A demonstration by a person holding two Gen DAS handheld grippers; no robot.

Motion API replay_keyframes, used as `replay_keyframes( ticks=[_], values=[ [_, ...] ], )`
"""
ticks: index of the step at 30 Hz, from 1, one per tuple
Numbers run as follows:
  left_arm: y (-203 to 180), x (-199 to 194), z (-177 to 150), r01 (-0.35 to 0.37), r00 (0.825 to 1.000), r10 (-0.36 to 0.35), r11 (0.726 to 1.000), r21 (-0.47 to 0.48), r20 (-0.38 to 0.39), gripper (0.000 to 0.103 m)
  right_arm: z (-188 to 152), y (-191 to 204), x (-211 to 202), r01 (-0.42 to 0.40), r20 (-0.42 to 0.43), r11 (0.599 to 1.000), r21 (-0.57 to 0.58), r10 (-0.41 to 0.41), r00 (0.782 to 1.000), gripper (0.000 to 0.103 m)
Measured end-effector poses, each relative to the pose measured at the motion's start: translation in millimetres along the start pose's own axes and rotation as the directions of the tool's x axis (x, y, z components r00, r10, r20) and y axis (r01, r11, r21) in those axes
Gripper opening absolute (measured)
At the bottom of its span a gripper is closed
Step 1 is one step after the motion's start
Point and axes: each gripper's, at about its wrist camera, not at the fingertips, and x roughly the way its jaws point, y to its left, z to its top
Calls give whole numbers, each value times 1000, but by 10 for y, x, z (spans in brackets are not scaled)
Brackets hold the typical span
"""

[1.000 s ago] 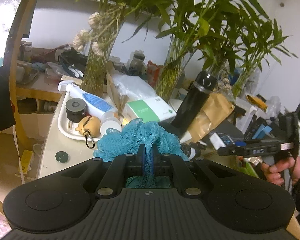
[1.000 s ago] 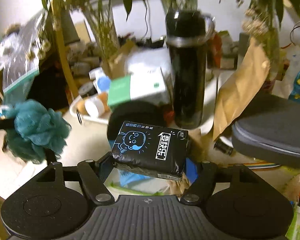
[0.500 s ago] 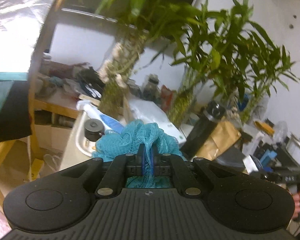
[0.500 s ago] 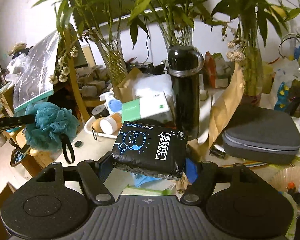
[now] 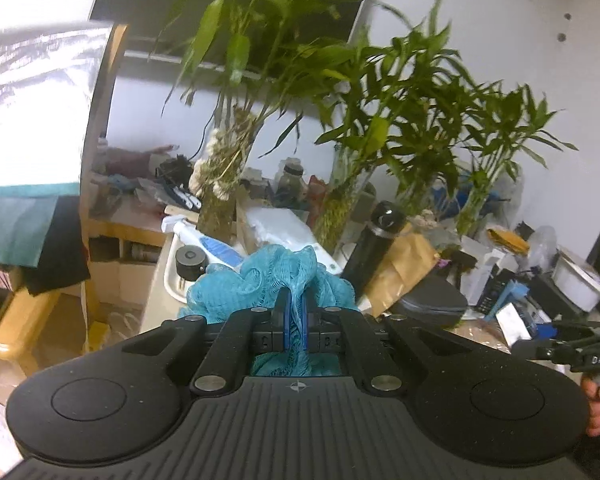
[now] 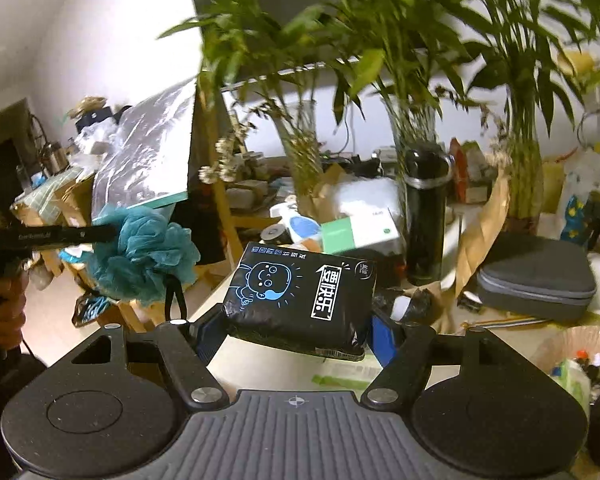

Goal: Organize soft objects
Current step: 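Carry the loofah and black tissue pack toward the cardboard box with both tools, then open the left tool over the box dropping the loofah while the right tool releases the tissue pack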

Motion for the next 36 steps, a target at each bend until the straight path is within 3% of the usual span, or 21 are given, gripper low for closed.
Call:
replay_keyframes(
  ticks=[8, 14, 21, 28, 31, 32, 35, 36],
  values=[
    [-323, -426, -108, 73, 997, -75, 994, 83, 22, 5, -72, 249, -448, 26, 5, 997, -71, -26, 1000, 74],
    [-399, -561, -247, 134, 991, -135, 988, 82, 11, 5, -185, 349, -578, 43, -13, 993, -106, -45, 999, 74],
    [-471, -597, -410, 190, 982, -185, 975, 119, -46, 5, -337, 440, -623, 39, -22, 993, -114, -42, 999, 74],
    [-639, -590, -618, 269, 962, -245, 929, 253, -122, 6, -427, 530, -604, 38, -45, 987, -154, -46, 998, 74],
    [-684, -563, -723, 343, 936, -299, 895, 287, -187, 10, -455, 554, -607, 27, -52, 987, -159, -36, 998, 74],
    [-683, -551, -745, 352, 931, -303, 892, 284, -202, 15, -464, 557, -609, 24, -53, 987, -157, -33, 998, 74],
    [-636, -561, -809, 348, 932, -300, 900, 264, -206, 54, -498, 564, -613, 21, -56, 988, -152, -30, 998, 74],
    [-615, -582, -824, 333, 938, -291, 907, 258, -189, 59, -509, 563, -614, 21, -57, 988, -151, -30, 998, 74]
  ],
)
